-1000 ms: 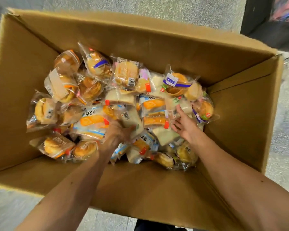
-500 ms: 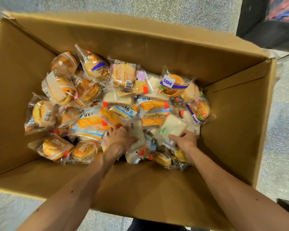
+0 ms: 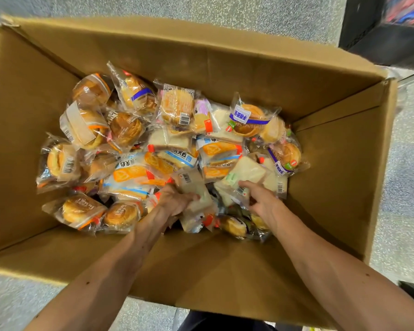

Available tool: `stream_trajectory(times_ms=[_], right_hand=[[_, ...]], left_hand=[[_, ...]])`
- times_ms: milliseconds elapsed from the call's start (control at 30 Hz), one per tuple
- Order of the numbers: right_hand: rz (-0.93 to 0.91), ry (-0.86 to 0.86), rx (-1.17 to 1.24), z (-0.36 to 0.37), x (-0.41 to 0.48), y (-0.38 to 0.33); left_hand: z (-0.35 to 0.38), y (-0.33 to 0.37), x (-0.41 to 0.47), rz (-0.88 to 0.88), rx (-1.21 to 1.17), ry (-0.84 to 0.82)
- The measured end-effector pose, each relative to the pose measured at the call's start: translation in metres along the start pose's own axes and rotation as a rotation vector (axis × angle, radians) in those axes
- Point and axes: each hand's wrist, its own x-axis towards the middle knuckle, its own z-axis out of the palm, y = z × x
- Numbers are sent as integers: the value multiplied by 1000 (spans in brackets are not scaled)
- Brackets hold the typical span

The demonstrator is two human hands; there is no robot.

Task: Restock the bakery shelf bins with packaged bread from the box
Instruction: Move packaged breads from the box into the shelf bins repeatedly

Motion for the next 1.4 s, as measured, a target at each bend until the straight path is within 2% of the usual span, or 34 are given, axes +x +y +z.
stream_trajectory(times_ms=[200,367,467,700,833,933,1033,1167,1267,1400], right_hand=[[63,-55,55,11,-13,8],[-37,-115,146,6,-22,16],[-75,-133,89,-7,-38,17],[-234,-194,-94,-51,-117,18],[-313,-301,-38,-87,-172,20],[-381,-382,75,-120,-217,30],[-478,-434,152,-158,-256,54],[-648,-421,287,-216,-302,107],[-783,-383,360,-265,-334,166],[-880,-322,574,-321,-380,262]], left_hand=[[-36,5,-22,-6,-9,-105],[-54,7,-35,25,-216,-131],[-63,7,-40,2,-281,-146],[-60,31,-86,121,-313,-384],[-49,51,-132,187,-326,-559],[-37,63,-173,230,-289,-621],[-16,70,-218,328,-199,-686],[30,62,-294,495,-75,-779],[73,37,-352,629,36,-854],[128,-20,-437,741,158,-918]])
